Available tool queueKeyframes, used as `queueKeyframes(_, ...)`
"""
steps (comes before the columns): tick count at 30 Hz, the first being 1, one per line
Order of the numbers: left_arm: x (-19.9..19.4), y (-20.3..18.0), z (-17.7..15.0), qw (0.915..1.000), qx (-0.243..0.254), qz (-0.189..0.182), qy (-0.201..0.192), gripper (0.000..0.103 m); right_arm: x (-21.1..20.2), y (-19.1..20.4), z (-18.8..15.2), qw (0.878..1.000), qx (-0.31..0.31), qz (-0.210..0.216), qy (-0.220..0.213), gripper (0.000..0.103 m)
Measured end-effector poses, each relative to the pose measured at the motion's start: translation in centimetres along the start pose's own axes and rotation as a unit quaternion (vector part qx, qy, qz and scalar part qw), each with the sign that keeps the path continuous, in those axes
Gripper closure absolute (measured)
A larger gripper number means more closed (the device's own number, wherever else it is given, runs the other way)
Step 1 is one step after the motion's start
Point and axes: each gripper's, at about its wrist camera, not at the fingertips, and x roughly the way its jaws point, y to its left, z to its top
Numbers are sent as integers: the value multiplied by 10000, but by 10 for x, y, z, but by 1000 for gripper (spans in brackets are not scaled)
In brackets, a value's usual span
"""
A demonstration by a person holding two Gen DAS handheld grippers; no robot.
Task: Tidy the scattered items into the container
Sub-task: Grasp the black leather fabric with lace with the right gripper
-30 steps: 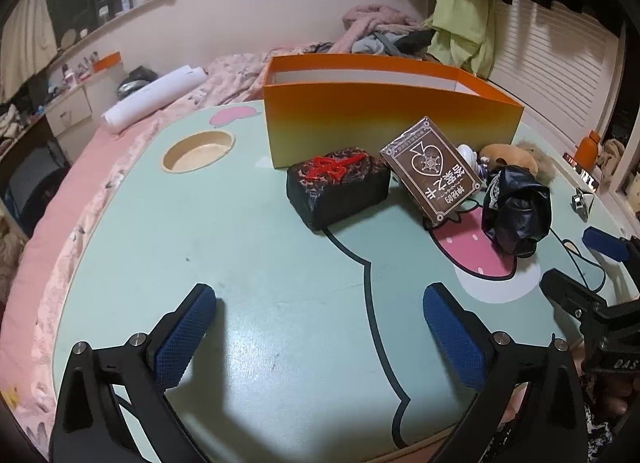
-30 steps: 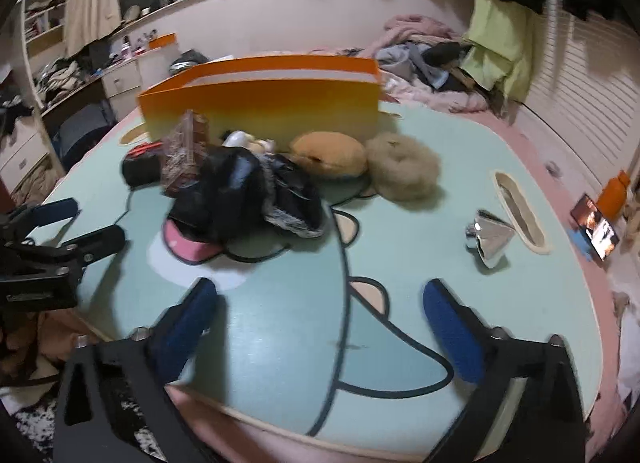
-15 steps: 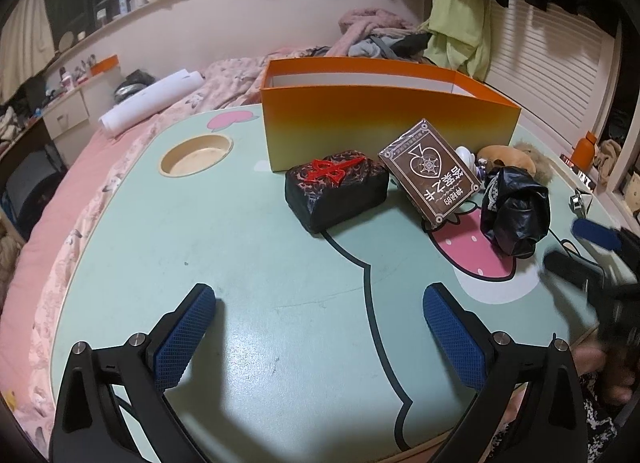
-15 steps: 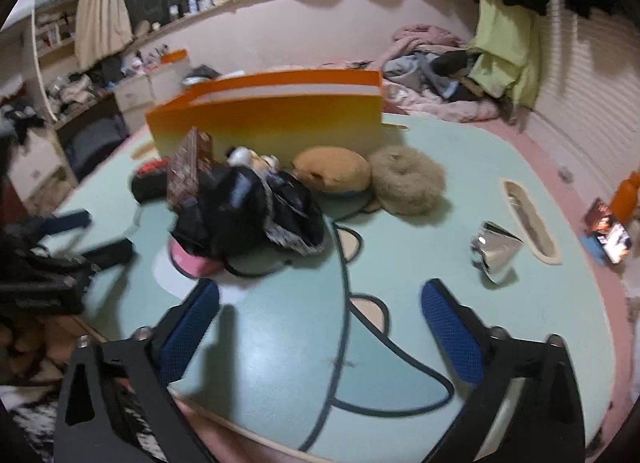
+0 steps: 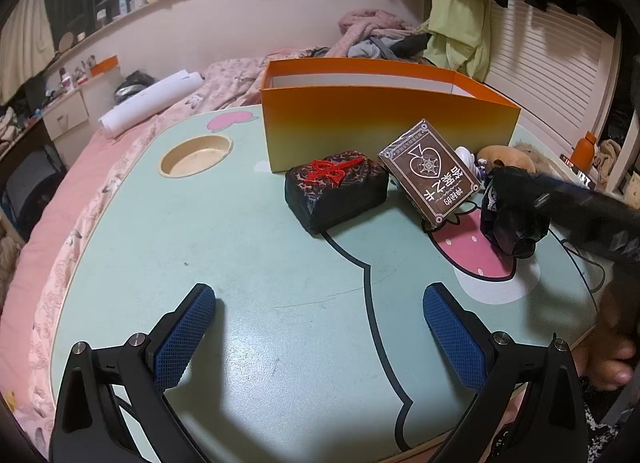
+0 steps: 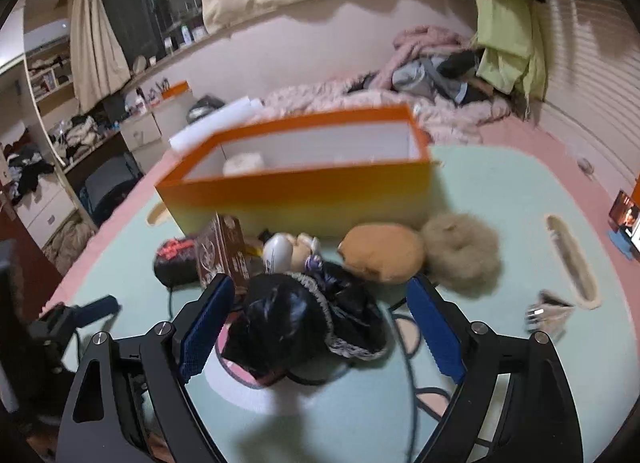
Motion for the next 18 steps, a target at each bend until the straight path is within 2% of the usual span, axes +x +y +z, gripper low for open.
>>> queueKeyframes(3, 0, 0, 0, 10000, -1, -3, -11, 0, 11, 3, -4, 9994, -153, -14, 310, 18)
queueKeyframes(4, 0, 1, 0, 10000, -6, -10, -10, 0, 9, 5, -5, 9993, -242, 53, 284, 33)
queueKeyframes(5, 0, 1, 0, 10000, -2, -7, -9, 0, 7, 7, -6, 9991, -325, 85, 275, 43)
queueKeyframes(8, 0, 1, 1, 10000, -1, -8, -10, 0, -2, 13, -12, 9981, -562, 156, 177, 56)
queueKeyframes(16, 0, 1, 1, 10000, -2, -6, -12, 0, -48, 7, -27, 9958, -754, 433, -296, 59)
queueKeyframes(18, 0, 1, 0, 10000, -3, -6, -12, 0, -54, 4, -31, 9957, -787, 359, -333, 59)
